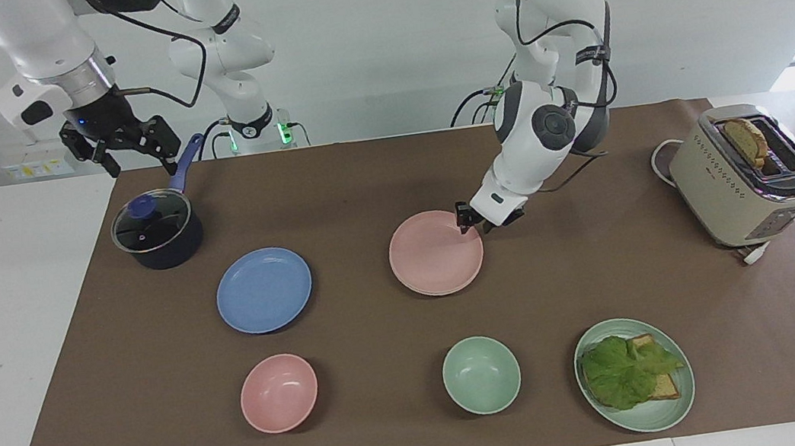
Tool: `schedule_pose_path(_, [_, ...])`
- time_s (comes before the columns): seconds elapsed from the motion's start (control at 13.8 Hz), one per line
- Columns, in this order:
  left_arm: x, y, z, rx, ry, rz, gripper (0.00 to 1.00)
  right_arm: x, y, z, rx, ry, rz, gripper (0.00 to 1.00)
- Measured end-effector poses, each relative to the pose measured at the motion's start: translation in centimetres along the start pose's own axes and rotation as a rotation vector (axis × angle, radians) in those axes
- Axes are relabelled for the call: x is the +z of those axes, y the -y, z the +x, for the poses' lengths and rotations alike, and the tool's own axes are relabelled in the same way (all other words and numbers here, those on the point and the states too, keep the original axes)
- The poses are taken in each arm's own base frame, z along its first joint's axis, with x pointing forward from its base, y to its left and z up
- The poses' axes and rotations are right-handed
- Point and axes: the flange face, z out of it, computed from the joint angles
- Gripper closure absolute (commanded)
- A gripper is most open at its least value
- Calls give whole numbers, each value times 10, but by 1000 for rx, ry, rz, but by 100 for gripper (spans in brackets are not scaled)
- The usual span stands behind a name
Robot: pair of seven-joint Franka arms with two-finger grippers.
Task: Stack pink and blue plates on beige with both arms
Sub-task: 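Open the left gripper and draw it back to rest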
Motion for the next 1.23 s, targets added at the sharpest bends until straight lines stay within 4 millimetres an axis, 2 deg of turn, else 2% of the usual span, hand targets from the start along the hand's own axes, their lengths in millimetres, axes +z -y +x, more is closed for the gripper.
schedule_pose_path(0.14, [-26,37,17,-19,-25,44,0,0,0,0,0,0,0,0])
schedule_pose_path(0.36, [-78,101,38,-40,-65,100,0,0,0,0,0,0,0,0])
schedule_pose_path(0.51, [-118,146,44,-37,-85,110,0,0,0,0,0,0,0,0])
schedule_pose_path(0.65, [-159,181,43,-15,-93,124,0,0,0,0,0,0,0,0])
schedule_pose_path(0.72, [-178,191,41,-10,-96,132,0,0,0,0,0,0,0,0])
schedule_pose_path(0.87, [-213,197,36,-4,-101,165,0,0,0,0,0,-3,0,0])
schedule_pose_path(1.08, [-260,189,19,5,-109,211,0,-3,0,3,-32,-32,2,0])
schedule_pose_path(1.23, [-282,184,6,6,-116,215,0,-2,-2,4,-59,-33,2,0])
